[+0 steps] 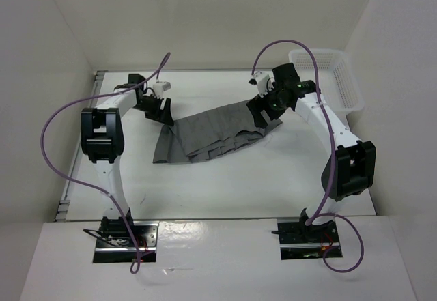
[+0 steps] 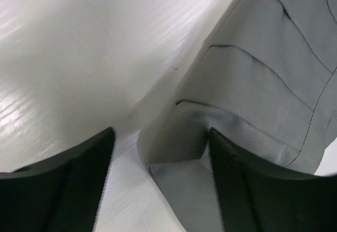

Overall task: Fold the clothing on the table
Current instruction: Fold the skirt

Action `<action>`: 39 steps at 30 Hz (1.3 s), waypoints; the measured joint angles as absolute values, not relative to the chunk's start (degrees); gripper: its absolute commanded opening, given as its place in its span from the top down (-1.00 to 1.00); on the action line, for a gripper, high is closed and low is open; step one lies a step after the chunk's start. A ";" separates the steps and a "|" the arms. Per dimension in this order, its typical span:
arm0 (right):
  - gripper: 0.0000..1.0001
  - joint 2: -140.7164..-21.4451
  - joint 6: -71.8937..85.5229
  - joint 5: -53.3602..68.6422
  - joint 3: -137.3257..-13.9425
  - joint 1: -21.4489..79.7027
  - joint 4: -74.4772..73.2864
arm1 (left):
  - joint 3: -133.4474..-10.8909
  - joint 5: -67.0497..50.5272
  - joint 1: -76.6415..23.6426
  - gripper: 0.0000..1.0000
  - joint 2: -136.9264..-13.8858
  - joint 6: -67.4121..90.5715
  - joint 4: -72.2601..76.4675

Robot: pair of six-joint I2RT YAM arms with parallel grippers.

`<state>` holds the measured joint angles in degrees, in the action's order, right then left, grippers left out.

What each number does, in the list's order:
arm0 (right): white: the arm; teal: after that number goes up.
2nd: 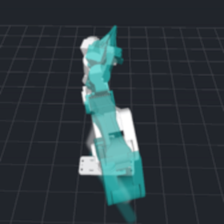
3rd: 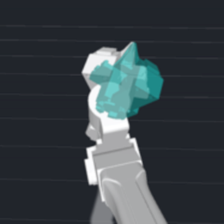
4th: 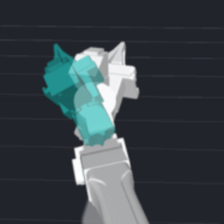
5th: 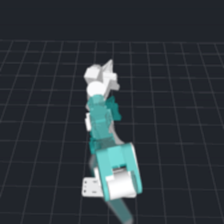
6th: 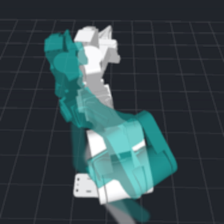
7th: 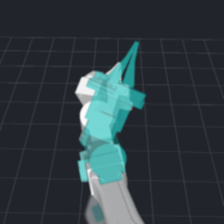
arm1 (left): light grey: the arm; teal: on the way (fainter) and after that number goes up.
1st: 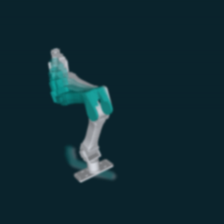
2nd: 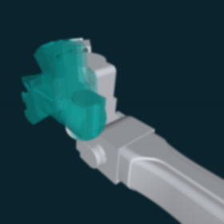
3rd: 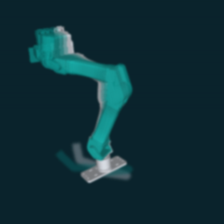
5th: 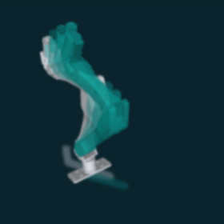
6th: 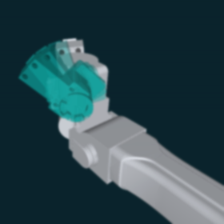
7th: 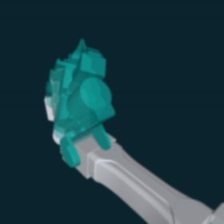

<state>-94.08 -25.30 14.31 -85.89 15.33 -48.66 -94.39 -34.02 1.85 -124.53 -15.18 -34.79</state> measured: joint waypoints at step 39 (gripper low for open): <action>-0.99 -100.57 -24.86 14.81 -85.01 14.50 -47.51 | -90.00 -48.07 9.78 0.22 -127.07 -25.21 -49.01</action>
